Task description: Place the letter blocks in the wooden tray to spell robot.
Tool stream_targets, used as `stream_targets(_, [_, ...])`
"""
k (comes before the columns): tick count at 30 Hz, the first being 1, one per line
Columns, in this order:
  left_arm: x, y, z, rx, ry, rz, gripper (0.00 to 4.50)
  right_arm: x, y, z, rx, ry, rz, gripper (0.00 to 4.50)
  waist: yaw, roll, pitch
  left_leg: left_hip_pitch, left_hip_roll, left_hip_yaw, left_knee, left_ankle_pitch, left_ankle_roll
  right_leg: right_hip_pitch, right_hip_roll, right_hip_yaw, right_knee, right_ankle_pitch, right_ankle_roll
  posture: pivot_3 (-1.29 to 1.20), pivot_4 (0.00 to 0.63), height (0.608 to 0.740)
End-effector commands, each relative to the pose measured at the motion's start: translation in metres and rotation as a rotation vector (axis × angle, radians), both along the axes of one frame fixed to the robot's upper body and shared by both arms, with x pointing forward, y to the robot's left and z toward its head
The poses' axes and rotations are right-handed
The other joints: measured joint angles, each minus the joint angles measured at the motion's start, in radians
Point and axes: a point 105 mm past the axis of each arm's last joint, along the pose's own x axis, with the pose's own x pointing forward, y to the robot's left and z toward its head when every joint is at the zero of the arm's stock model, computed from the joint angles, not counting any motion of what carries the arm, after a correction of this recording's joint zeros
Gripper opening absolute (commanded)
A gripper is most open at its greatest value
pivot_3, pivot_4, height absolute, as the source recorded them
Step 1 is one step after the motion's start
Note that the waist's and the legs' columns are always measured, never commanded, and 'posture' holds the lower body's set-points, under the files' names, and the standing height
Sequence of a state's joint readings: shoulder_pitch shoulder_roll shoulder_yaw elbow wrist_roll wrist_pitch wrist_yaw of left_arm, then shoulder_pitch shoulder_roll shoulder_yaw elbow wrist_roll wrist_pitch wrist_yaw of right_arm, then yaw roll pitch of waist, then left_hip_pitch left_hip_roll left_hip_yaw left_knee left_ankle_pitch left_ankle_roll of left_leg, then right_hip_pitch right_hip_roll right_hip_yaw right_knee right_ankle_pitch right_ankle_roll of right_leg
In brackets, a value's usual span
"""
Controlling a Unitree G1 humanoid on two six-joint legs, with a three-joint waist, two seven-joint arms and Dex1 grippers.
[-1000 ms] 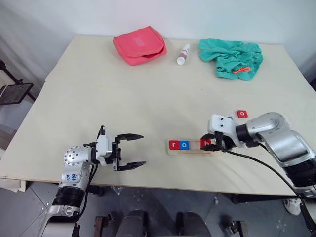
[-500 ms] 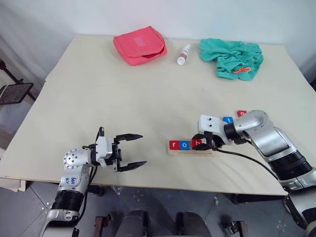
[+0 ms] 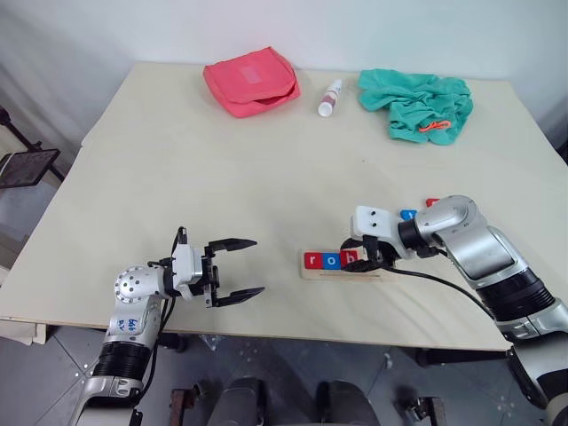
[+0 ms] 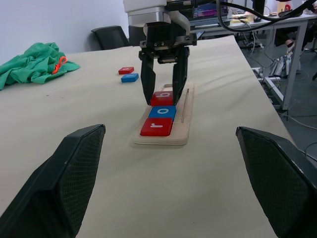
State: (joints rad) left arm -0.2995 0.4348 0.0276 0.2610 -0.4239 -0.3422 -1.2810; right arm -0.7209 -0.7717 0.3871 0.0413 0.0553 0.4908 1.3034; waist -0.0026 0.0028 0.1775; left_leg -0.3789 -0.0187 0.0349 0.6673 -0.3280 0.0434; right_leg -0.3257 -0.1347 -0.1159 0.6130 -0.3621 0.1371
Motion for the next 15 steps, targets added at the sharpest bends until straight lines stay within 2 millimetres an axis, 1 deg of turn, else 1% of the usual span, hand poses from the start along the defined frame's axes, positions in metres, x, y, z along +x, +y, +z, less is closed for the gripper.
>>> stream_targets(1, [0.000, -0.001, 0.004, -0.002, -0.029, -0.001, 4.50, -0.004, 0.004, 0.007, 0.012, -0.011, 0.022, 3.50, 0.000, 0.000, 0.000, 0.000, 0.000, 0.000, 0.000, 0.000, 0.000, 0.000, 0.000, 0.000, 0.000, 0.000, 0.000, 0.00, 0.150, 0.740])
stream_targets(4, [0.001, -0.001, 0.004, -0.002, -0.029, 0.000, 4.50, -0.004, 0.005, 0.008, 0.020, -0.016, 0.014, 4.46, 0.000, 0.000, 0.000, 0.000, 0.000, 0.000, 0.000, 0.000, 0.000, 0.000, 0.000, 0.000, 0.000, 0.000, 0.000, 0.00, 0.150, 0.740])
stream_targets(7, [0.002, -0.002, 0.004, -0.003, -0.029, 0.000, 4.50, -0.003, 0.003, 0.012, 0.035, -0.028, -0.010, 4.46, 0.000, 0.000, 0.000, 0.000, 0.000, 0.000, 0.000, 0.000, 0.000, 0.000, 0.000, 0.000, 0.000, 0.000, 0.000, 0.00, 0.150, 0.740])
stream_targets(11, [0.002, -0.003, 0.003, -0.004, -0.029, -0.004, 4.50, 0.000, -0.004, 0.017, 0.060, -0.068, -0.068, 4.46, 0.002, 0.000, 0.000, 0.000, 0.000, 0.000, 0.000, 0.000, 0.000, 0.000, 0.000, 0.000, 0.000, 0.000, 0.000, 0.00, 0.150, 0.740])
stream_targets(15, [0.001, -0.004, 0.002, -0.005, -0.028, -0.007, 4.50, -0.001, -0.010, 0.021, 0.083, -0.067, -0.091, 4.46, 0.001, 0.000, 0.000, 0.000, 0.000, 0.000, 0.000, 0.000, 0.000, 0.000, 0.000, 0.000, 0.000, 0.000, 0.000, 0.00, 0.150, 0.740])
